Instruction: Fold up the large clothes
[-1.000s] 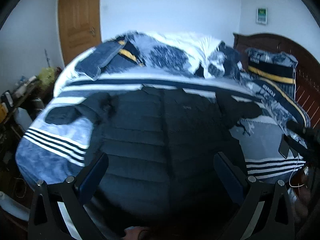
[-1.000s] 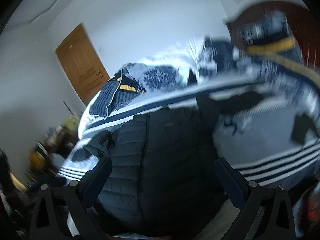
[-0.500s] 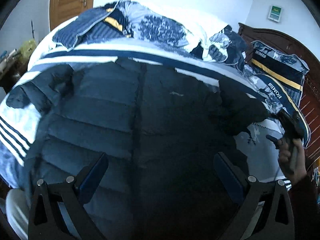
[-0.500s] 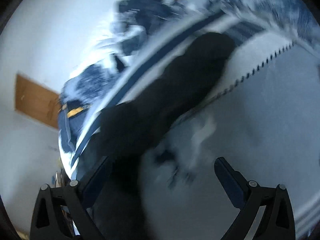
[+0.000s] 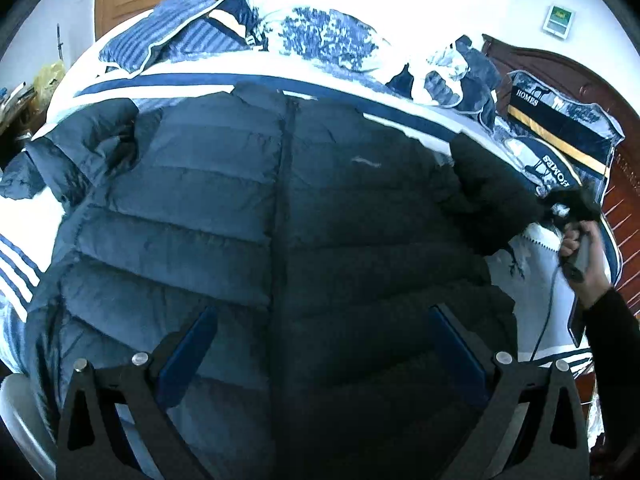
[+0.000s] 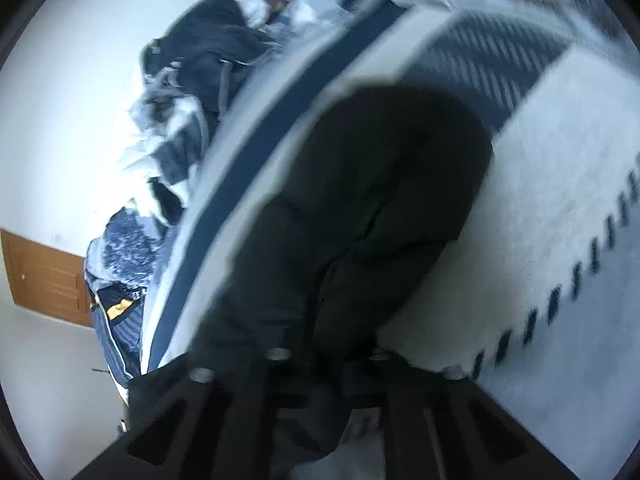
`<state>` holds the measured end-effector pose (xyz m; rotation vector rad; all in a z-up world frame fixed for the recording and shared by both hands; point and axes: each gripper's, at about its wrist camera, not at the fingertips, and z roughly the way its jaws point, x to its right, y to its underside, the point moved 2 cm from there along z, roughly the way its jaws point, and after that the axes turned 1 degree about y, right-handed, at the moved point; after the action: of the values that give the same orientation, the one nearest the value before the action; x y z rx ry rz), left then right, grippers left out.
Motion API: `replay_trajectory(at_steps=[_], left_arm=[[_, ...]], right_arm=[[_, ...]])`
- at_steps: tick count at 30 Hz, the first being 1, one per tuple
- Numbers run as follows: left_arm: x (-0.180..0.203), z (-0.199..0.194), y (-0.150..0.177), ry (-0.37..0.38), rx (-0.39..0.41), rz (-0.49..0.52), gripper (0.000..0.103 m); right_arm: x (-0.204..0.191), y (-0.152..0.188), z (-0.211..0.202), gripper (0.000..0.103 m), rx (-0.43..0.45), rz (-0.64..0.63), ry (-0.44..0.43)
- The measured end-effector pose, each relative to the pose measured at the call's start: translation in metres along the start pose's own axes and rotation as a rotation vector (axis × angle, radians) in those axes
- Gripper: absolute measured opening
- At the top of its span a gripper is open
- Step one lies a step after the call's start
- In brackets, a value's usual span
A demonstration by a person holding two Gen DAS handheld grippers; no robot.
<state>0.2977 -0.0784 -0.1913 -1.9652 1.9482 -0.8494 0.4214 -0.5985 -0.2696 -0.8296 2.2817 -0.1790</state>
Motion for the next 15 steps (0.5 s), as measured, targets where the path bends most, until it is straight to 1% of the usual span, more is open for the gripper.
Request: replay_trajectory(at_steps=[2,3,4,6,8,9,11,13,14,15], left_arm=[[-0.004,-0.010,0.000,0.011,0.009,-0.012,0.103],[-0.007,-0.015,0.001,0.018,0.014,-0.025,0.103],[-0.009,-0.019,0.001,0.023,0.016,-0.036,0.103],[-0.015,-0.029,0.001,0.031,0.019,-0.057,0.103],[-0.020,-0.041,0.002,0.049,0.035,-0.076,0.103],[-0.024,-0.048,0.002,0.048,0.045,-0.082,0.103],[-0.030,-0.060,0.003,0.042,0.065,-0.088,0.103],[-0.042,-0.071,0.005,0.034,0.085,-0.101,0.103],[-0.049,-0.076,0.006,0.028,0.092,-0.112,0.103],[-0.057,-0.080,0.007,0.020,0.096,-0.123,0.103]], right_arm=[[-0.040,0.007,-0.038,0.006,0.061,-0.117,-0.015],[-0.073,0.014,-0.068,0.006,0.098,-0.195,-0.043],[-0.092,0.020,-0.086,0.006,0.119,-0.241,-0.065],[-0.146,0.038,-0.131,0.005,0.176,-0.360,-0.106],[-0.194,0.055,-0.155,0.005,0.211,-0.448,-0.137],[-0.228,0.070,-0.176,0.005,0.240,-0.522,-0.159],[-0.276,0.095,-0.193,0.005,0.248,-0.621,-0.188],[-0.319,0.126,-0.195,0.005,0.232,-0.710,-0.199],[-0.326,0.143,-0.198,0.005,0.229,-0.742,-0.197],[-0.351,0.172,-0.190,0.005,0.209,-0.812,-0.206]])
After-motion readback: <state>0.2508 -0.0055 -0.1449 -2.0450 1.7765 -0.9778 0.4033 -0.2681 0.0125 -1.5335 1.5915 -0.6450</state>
